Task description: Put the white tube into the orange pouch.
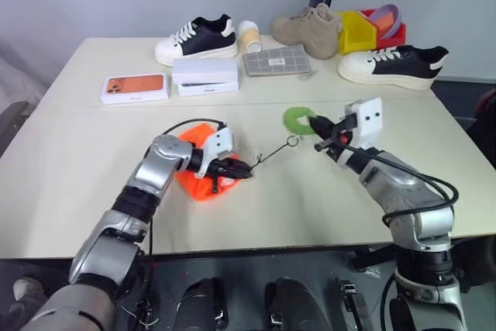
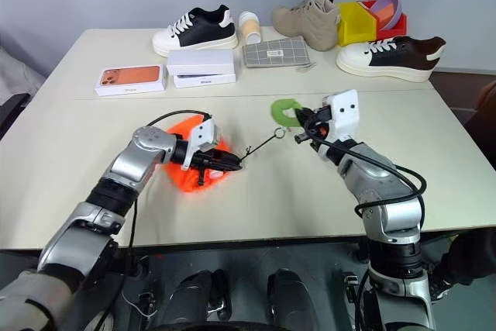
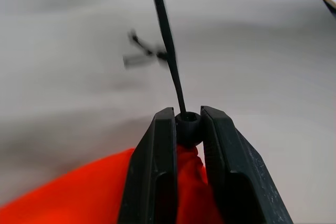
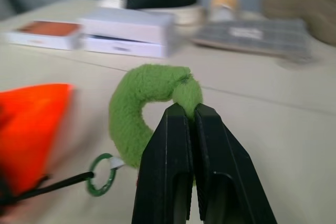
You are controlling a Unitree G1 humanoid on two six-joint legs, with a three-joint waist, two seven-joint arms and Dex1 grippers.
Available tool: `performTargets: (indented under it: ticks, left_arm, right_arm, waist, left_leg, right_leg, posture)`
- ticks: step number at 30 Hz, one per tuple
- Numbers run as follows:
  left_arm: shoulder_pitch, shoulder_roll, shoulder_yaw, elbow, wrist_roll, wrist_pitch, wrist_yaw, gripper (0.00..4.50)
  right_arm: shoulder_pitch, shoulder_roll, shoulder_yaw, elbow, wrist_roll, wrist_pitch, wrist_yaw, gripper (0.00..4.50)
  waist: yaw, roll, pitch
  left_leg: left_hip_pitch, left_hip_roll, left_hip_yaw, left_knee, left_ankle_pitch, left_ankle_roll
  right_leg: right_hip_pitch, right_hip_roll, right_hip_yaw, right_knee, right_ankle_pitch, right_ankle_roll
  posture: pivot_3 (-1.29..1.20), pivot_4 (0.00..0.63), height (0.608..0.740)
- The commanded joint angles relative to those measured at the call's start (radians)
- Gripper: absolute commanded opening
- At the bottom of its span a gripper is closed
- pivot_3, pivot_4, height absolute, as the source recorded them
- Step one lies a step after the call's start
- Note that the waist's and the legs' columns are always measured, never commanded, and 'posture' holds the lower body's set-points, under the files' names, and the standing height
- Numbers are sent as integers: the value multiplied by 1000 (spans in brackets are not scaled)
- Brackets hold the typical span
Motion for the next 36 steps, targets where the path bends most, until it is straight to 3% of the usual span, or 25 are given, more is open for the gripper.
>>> performTargets:
  ticks: [1, 7, 11, 14, 18, 19, 27, 36]
  left_arm:
    - [83, 79, -5, -84, 15, 46, -19, 185]
    - [197, 187, 21, -219, 11, 88, 5, 185]
    - [229, 195, 51, -267, -32, 132, 24, 185]
    - [240, 187, 95, -331, -124, 233, 18, 1638]
    - [268, 186, 183, -411, -211, 337, 77, 3606]
    - [280, 193, 207, -433, -237, 371, 88, 3648]
    - [412, 237, 467, -562, -411, 545, 230, 3648]
    - [618, 193, 677, -551, -362, 386, 452, 3648]
  right_arm:
    - [-30, -32, -52, 62, -83, -48, -81, 0]
    - [-35, -35, -57, 129, -130, -73, -121, 0]
    - [-39, -27, -39, 123, -98, -57, -86, 0]
    - [-31, -15, -40, 90, -29, -2, -38, 1029]
    - [11, -35, 11, 26, -9, 40, 27, 2974]
    - [25, -40, 19, 10, -6, 45, 40, 3526]
    - [107, -68, 35, -52, -12, -5, 118, 3526]
    - [152, -86, 61, -27, 1, -93, 255, 3526]
  waist:
    - [1, 0, 0]
    - [0, 1, 0]
    - [1, 1, 0]
    - [1, 1, 0]
    - [0, 1, 0]
    - [1, 1, 0]
    - [1, 0, 0]
    - [3, 0, 0]
  left_leg:
    - [0, 0, 0, 0, 0, 0]
    - [0, 0, 0, 0, 2, -3]
    - [1, 0, 0, 0, 1, -3]
    - [1, 0, 0, 0, 1, -2]
    - [1, 0, 0, 0, 1, -2]
    - [1, 0, 0, 0, 1, -2]
    - [0, 0, 0, 0, 0, -1]
    - [1, 0, 0, -1, -1, 0]
  right_leg:
    - [0, 0, 0, 0, 0, 0]
    - [0, 0, 0, 1, 0, 0]
    - [0, 0, 0, 1, 0, 0]
    - [0, 0, 0, 1, 0, 0]
    - [0, 0, 0, 1, 0, 0]
    - [0, 0, 0, 1, 0, 0]
    - [0, -1, 0, 1, 0, 0]
    - [0, -2, 0, 1, -1, 0]
  posture:
    - [0, 150, 740]
    - [0, 150, 740]
    - [0, 150, 740]
    - [0, 150, 740]
    - [0, 150, 740]
    - [0, 150, 740]
    - [0, 150, 740]
    - [0, 150, 740]
